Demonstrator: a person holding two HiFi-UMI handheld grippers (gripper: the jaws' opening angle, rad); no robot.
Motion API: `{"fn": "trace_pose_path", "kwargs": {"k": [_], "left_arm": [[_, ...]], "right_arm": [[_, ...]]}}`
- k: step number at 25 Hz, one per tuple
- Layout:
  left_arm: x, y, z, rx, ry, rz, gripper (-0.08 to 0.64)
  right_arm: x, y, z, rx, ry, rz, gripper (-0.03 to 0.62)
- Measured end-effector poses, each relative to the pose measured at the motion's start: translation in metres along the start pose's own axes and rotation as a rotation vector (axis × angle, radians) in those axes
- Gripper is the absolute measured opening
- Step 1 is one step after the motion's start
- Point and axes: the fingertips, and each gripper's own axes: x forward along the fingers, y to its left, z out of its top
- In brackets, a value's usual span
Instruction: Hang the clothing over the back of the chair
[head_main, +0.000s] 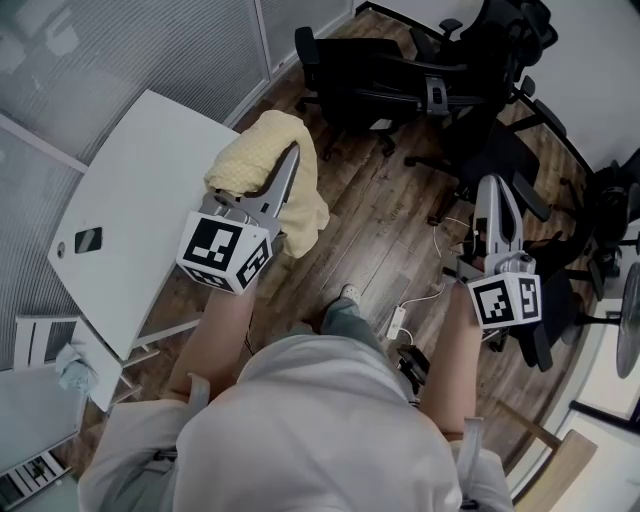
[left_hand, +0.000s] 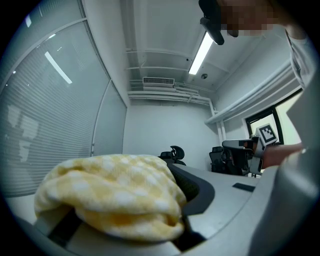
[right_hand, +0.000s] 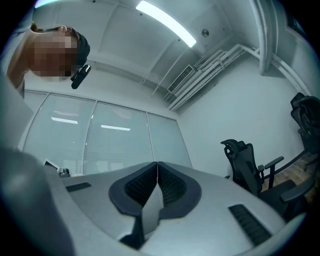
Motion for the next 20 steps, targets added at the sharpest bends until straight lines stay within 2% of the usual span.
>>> {"fn": "trace_pose_path", "kwargs": {"k": [4,14,20], "left_arm": [[0.024,-0.001,0.000,-0.002,0.004,0.017,0.064],[0.074,-0.005,0.004,0.001,0.000,0.073,0.064],[0.096,-0.006,0.001,0.004,0.000,0.112,0.064]], "right_arm": [[0.015,-0.025,0.001,0.014,0.002,0.005,0.021],[0.061,-0.072,0.004,0.042,-0.003,0.092,0.021],[0.076,-0.100,0.004,0.055,0.004,0.108,0.021]]}}
